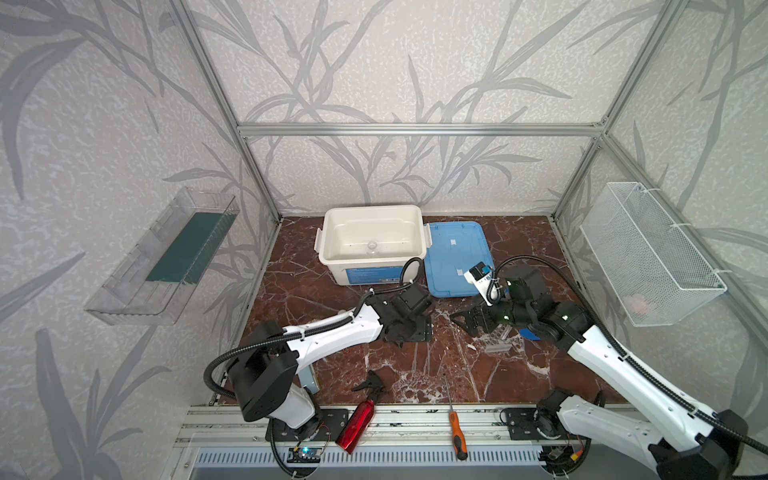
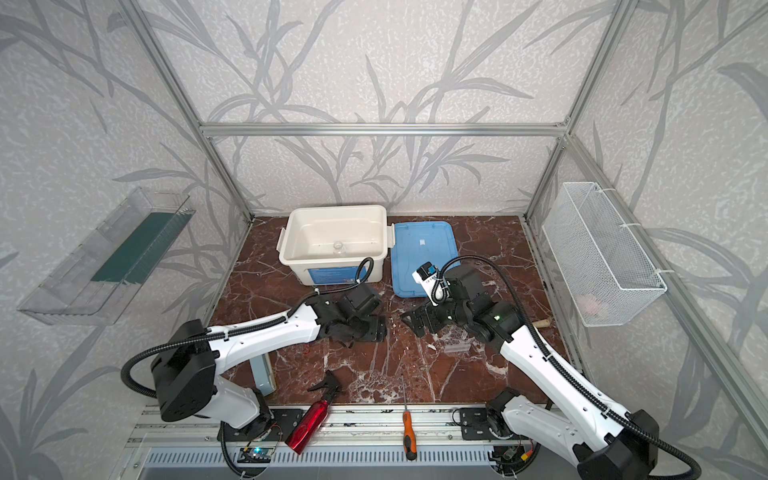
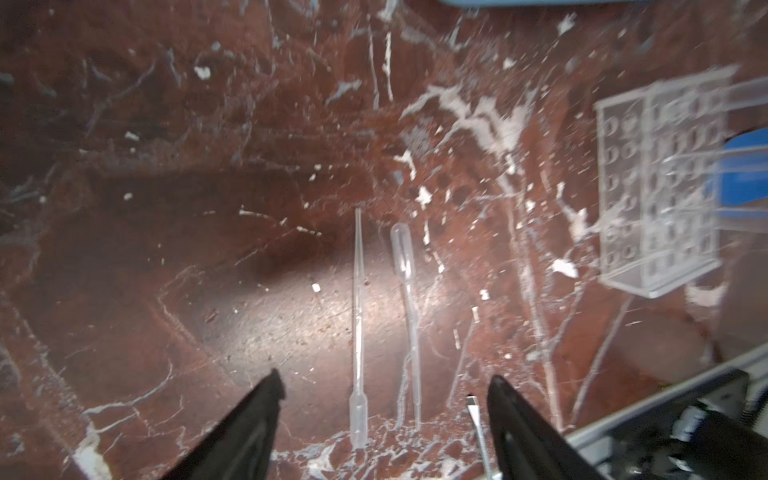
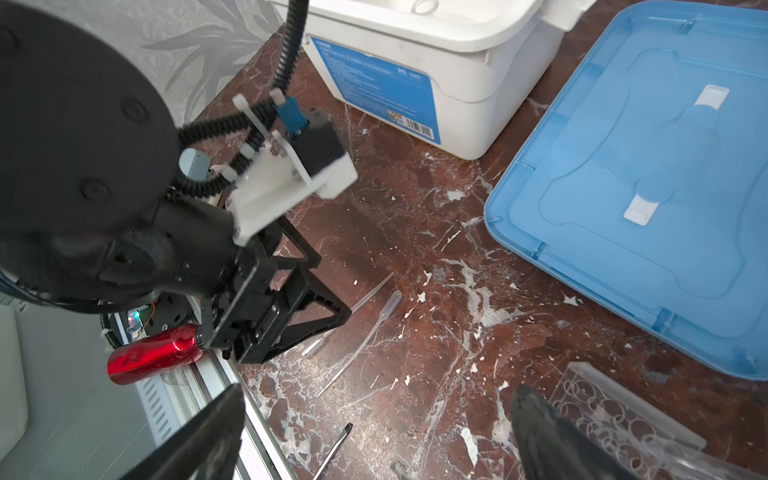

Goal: Organize the chemistry lab equipment
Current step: 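Move the left gripper back toward the pipettes while the right gripper draws back, then lower the left gripper onto the thin clear pipette and grasp it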

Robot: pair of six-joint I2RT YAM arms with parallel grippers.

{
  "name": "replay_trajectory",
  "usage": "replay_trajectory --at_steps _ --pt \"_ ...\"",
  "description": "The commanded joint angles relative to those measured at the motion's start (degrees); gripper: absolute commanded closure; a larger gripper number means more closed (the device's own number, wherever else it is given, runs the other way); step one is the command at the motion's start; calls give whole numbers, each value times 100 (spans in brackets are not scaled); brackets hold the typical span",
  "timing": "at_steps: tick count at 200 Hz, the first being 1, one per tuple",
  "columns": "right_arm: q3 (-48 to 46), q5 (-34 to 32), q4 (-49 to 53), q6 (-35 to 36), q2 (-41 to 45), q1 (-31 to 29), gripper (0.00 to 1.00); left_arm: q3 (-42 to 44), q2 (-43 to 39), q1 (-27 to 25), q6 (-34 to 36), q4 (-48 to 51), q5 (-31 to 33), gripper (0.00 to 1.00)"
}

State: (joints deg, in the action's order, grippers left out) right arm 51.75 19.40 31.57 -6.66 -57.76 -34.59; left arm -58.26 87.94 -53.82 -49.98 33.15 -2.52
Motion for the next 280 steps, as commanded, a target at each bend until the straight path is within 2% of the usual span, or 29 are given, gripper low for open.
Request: replay_trajectory --at_steps 1,22,47,87,154,174,202,230,247,280 --pt "-157 -120 -12 -120 -49 -108 3 249 77 -153 -665 -9 208 38" --pt "-209 -151 -136 -210 -119 -172 3 405 232 -235 -772 -278 60 48" --pt "-165 -212 -143 -209 -240 -230 3 193 574 -354 -699 -7 216 57" --pt "-163 -321 -127 -158 -310 -245 3 91 854 -398 -656 -1 218 66" --pt "-244 -400 -152 -125 -385 -250 3 -42 1099 -511 -664 16 235 71" --pt "-252 -444 -125 -101 -364 -250 3 -136 1217 -553 -647 162 301 76" --pt "-291 -498 -102 -84 -319 -250 3 -333 1393 -663 -620 480 467 77" --pt "-314 -525 -101 -77 -298 -255 3 -414 1503 -728 -664 658 613 83" --pt "-306 -533 -107 -65 -280 -254 3 -430 1498 -733 -673 658 630 92" --pt "-297 -569 -99 -57 -236 -250 3 -414 1269 -739 -689 575 739 98"
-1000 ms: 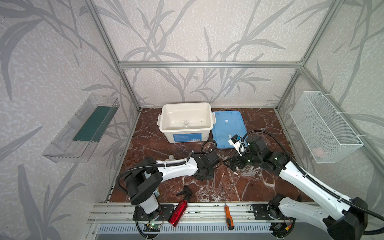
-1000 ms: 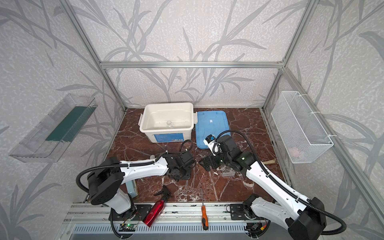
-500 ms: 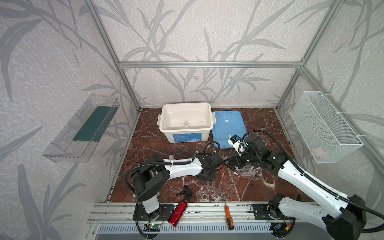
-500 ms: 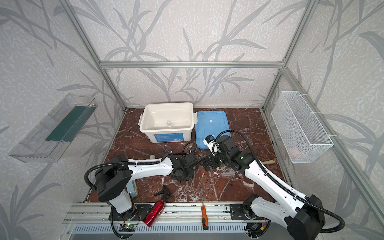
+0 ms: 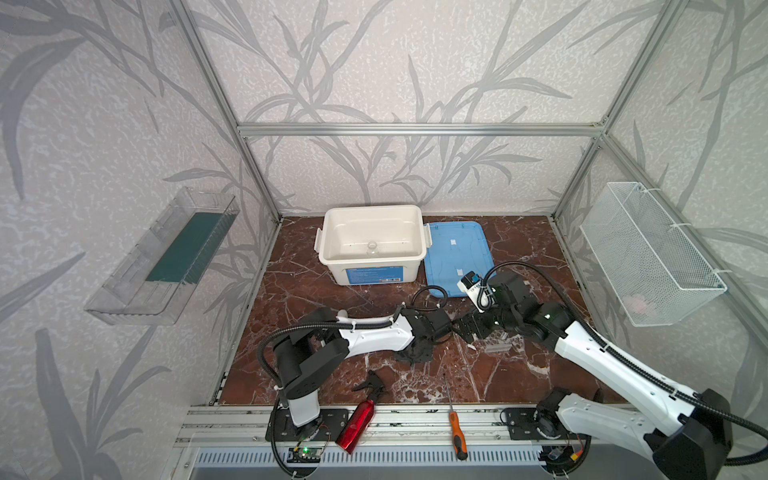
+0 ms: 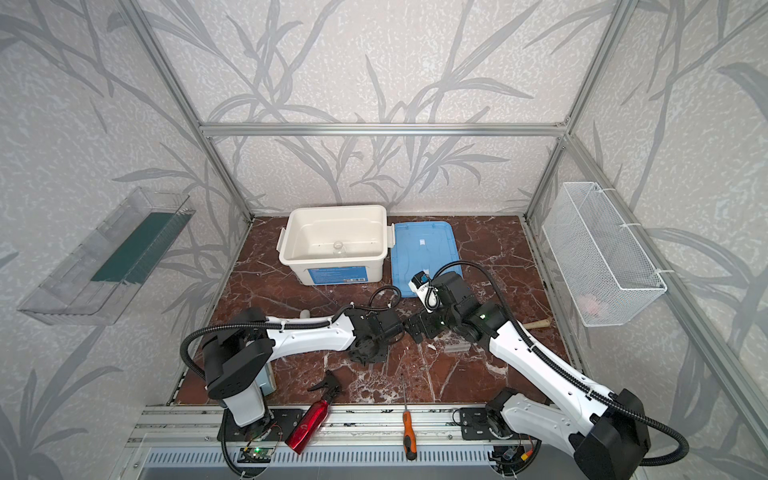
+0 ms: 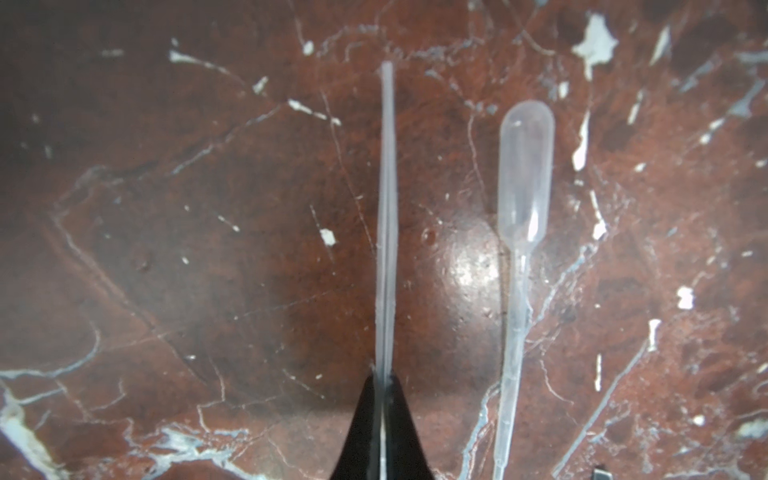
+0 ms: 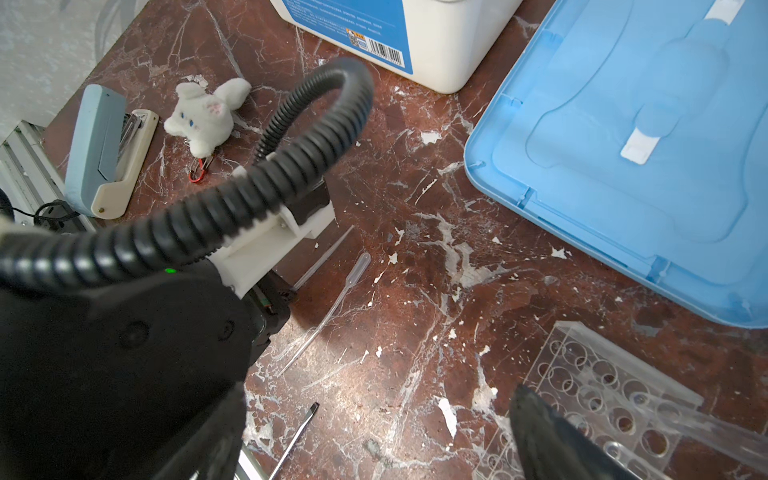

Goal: Organize the chemistry lab equipment
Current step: 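Lower the left gripper onto the thin clear pipette and grasp it, then lift the thin pipette over the white bin with the left gripper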

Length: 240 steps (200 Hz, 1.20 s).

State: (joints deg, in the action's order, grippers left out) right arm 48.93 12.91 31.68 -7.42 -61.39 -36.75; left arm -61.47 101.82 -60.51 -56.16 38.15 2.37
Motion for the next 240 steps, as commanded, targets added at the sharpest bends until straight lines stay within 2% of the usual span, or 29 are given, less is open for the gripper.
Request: replay_trajectory --at_steps 1,67,108,125,148,198,218,240 --pt "-10 80 -110 20 131 -34 3 -93 -127 -68 -70 72 257 98" --pt "162 147 -376 -183 395 -34 3 -508 -1166 -36 138 639 861 99" --pt "541 184 -882 -415 440 -34 3 -772 -2064 398 719 577 1021 99" --pt "792 212 -1141 -507 300 -36 2 -1041 -2242 841 1007 615 821 99" --pt "1235 349 -1426 -645 -49 -35 2 -1466 -2287 1486 1385 430 228 99" --pt "2138 727 -1889 -901 -825 -27 1 -2535 -1840 2464 1812 356 -826 99" --pt "2527 911 -1935 -921 -1167 6 1 -2990 -1554 2755 1933 571 -996 99" --pt "2824 825 -2106 -998 -1519 77 1 -3490 -1201 2992 2140 752 -956 99"
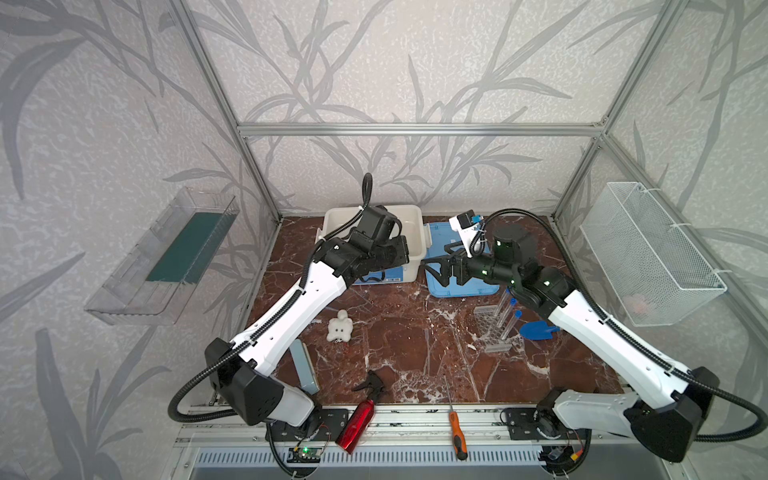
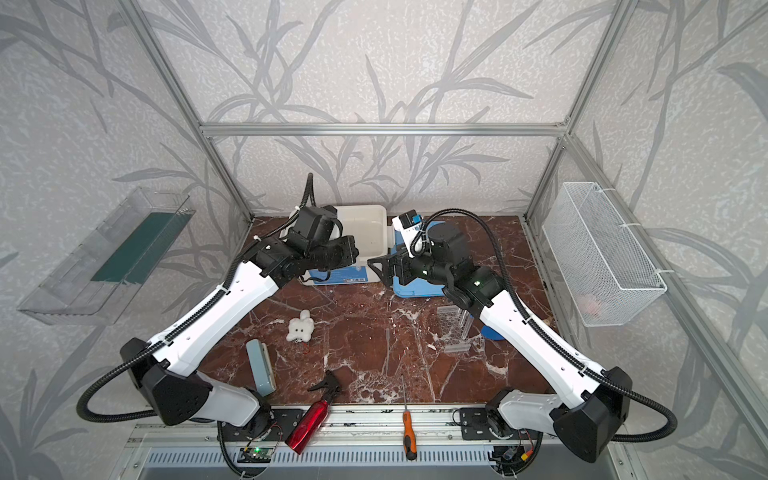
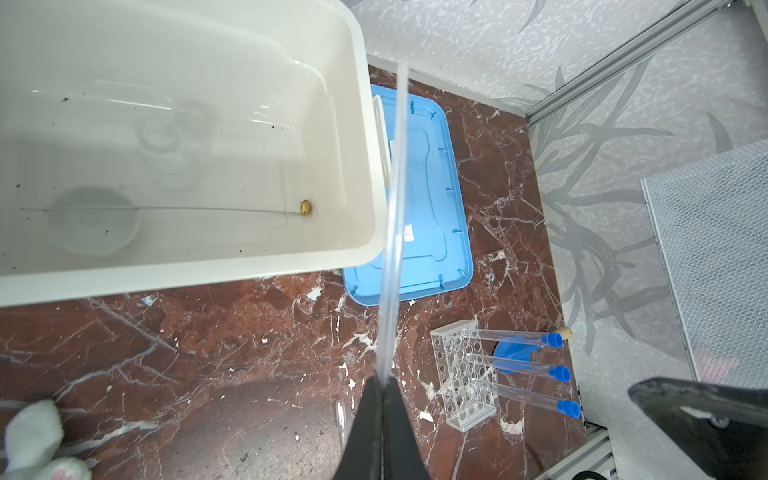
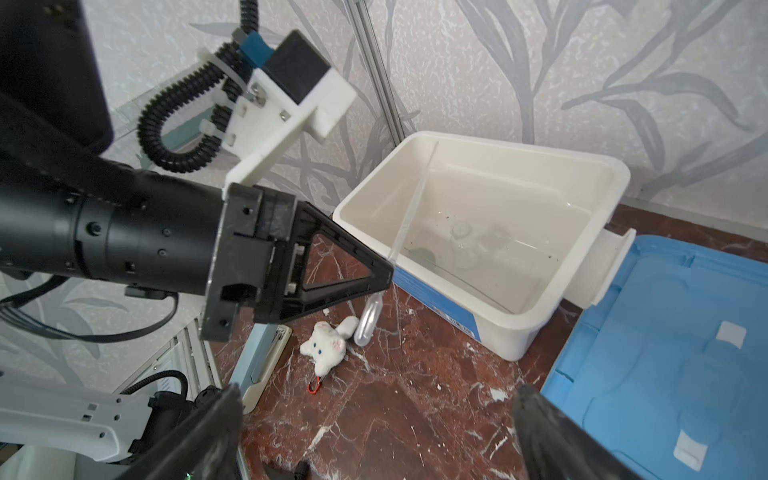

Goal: Organize the chemistry lab equipment
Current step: 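Lift the thin pipette over the white bin with the left gripper, then lower the thin pipette into the white bin and open the left gripper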

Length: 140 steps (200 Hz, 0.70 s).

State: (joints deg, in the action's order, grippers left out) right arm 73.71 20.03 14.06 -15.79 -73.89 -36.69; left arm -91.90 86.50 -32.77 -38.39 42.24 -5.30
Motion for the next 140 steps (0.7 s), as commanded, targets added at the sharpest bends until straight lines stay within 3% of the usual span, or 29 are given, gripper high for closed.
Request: replay_trajectory --at_steps 1,75,110,140 --pt "358 109 -352 -170 -290 77 1 -467 354 232 374 354 -185 99" --pt "1202 198 -369 -566 -1565 495 1 -2937 2825 811 1006 1413 -1 99" --pt "1238 21 -308 -500 -1761 573 0 -4135 4028 1026 935 1711 -482 99" --pt "1058 -170 -369 -347 -1768 571 0 -4733 4728 1041 860 1808 -447 99"
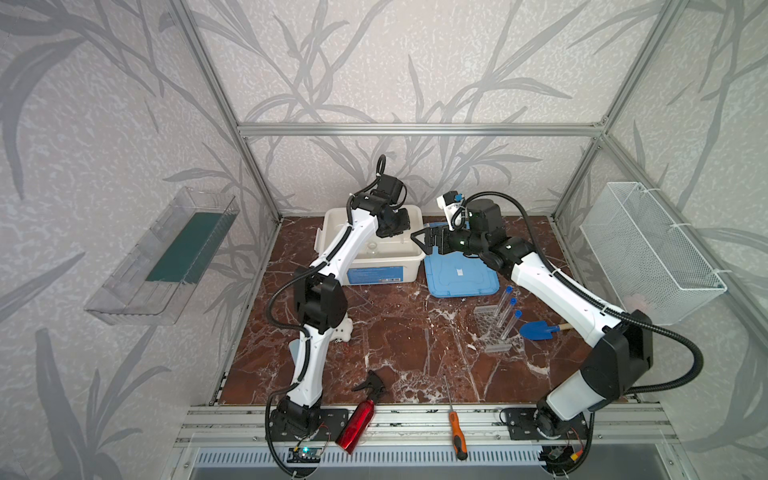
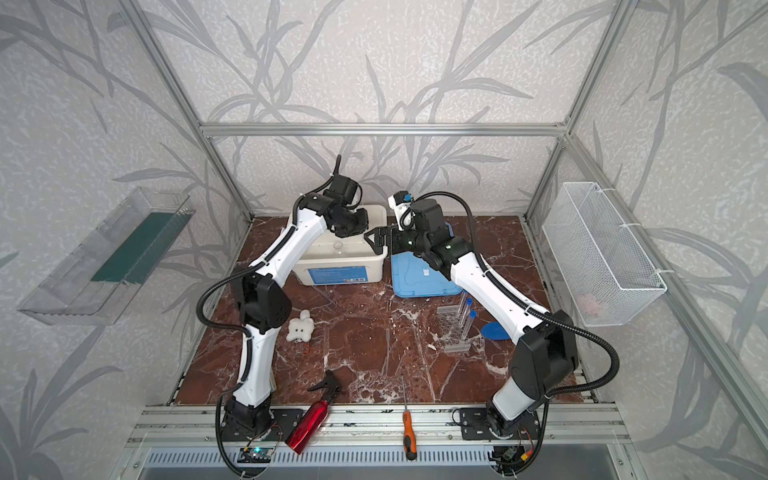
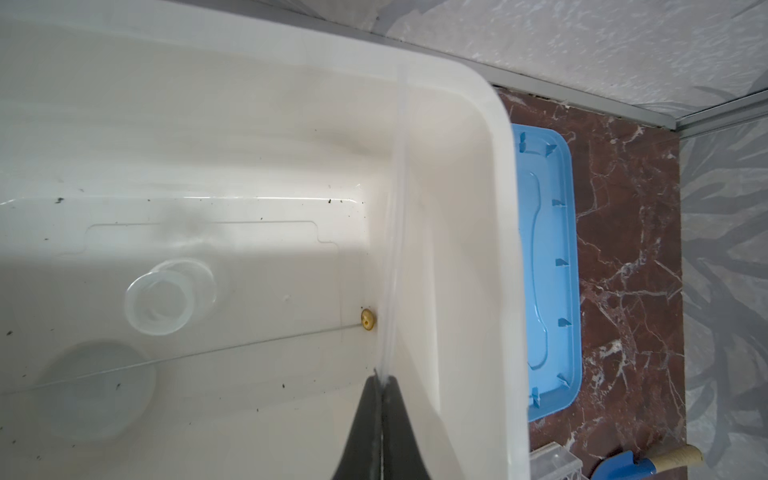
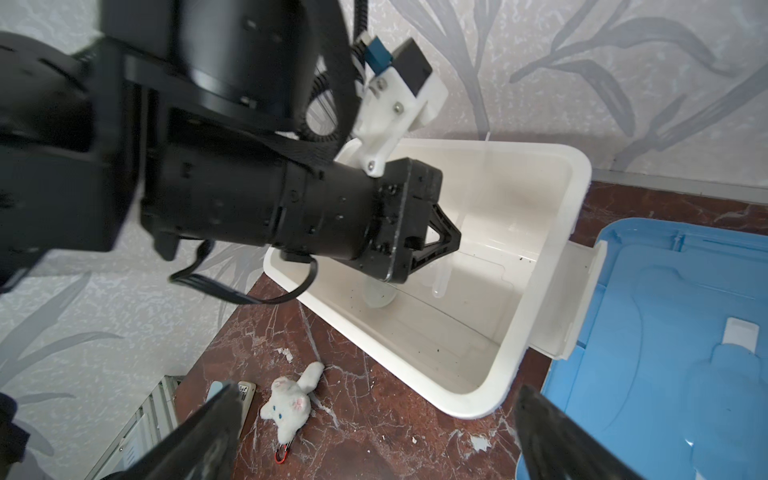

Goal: Organize the chemistry lab equipment
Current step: 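Lower the thin pipette into the white bin and open the left gripper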

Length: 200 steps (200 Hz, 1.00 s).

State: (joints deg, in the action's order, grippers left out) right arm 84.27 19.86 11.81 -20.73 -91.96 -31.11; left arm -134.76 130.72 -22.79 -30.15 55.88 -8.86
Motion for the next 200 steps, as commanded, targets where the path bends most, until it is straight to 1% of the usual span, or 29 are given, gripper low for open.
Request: replay_trajectory --at_steps 1,14,51,73,100,119,147,180,200 --pt "2 -155 -140 156 30 11 0 -455 328 44 36 443 -90 99" --pt "36 -171 -64 216 -55 14 0 -582 516 37 31 483 -112 100" --pt "4 -162 -87 210 -225 20 0 -578 840 29 3 459 -186 100" --pt "-66 -140 -143 197 -277 34 0 -555 962 24 -6 473 -197 100" --pt "-77 -187 -146 201 -313 62 0 -500 1145 3 -49 406 -426 100" --pt "-88 -313 -101 218 -322 64 0 -490 1226 -24 -105 418 -453 100" --pt "-87 -277 -81 199 -379 69 0 -472 1304 -41 -141 397 -485 100" --pt "-86 -159 -127 105 -428 65 0 -470 1381 -51 -174 489 -324 94" --pt "-95 -156 -127 111 -441 64 1 -445 1447 -70 -196 497 -352 93"
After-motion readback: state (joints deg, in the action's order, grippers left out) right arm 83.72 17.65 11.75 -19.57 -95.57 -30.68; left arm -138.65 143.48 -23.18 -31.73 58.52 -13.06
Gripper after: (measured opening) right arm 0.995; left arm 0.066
